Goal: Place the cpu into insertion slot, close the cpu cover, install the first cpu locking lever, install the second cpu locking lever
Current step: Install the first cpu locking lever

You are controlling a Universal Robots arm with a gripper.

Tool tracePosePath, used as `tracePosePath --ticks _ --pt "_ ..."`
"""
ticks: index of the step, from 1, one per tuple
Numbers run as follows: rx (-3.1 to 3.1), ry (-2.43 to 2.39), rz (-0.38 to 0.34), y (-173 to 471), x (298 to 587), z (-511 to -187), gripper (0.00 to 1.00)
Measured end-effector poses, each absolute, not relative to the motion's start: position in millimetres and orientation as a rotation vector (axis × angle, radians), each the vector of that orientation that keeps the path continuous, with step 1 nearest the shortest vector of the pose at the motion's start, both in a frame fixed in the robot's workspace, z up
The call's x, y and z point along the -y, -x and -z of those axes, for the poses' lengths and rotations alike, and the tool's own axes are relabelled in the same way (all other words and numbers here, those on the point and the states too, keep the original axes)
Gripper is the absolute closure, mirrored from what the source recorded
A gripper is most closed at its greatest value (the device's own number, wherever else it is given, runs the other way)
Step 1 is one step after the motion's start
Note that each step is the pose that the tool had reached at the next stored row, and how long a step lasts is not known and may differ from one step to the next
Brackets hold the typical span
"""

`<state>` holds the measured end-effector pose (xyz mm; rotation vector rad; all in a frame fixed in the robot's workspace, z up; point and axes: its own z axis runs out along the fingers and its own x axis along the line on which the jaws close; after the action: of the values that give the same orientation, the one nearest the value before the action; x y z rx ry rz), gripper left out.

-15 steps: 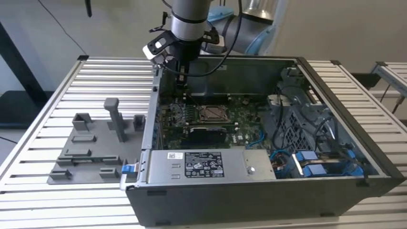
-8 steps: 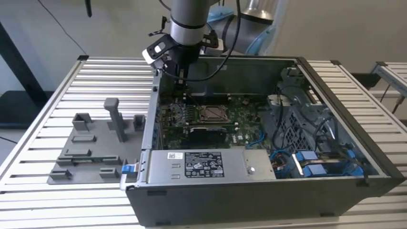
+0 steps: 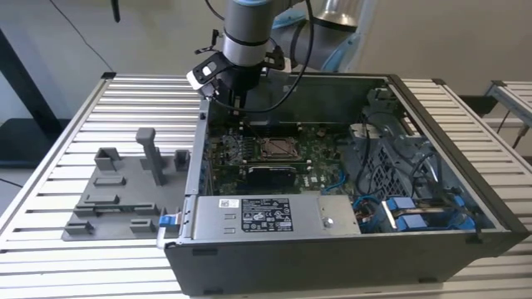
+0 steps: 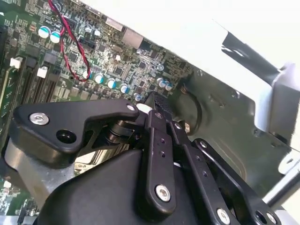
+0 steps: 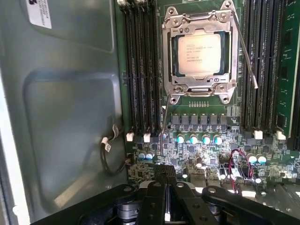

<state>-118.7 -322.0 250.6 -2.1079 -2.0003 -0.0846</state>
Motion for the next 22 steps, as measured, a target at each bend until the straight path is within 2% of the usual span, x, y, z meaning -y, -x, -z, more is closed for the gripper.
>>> tracePosePath --ticks 11,22 --pt "1.979 2.08 0.121 110.0 329.4 -248.6 0.89" --pt "1.93 2.022 0.186 100.6 335.3 -250.2 0.89"
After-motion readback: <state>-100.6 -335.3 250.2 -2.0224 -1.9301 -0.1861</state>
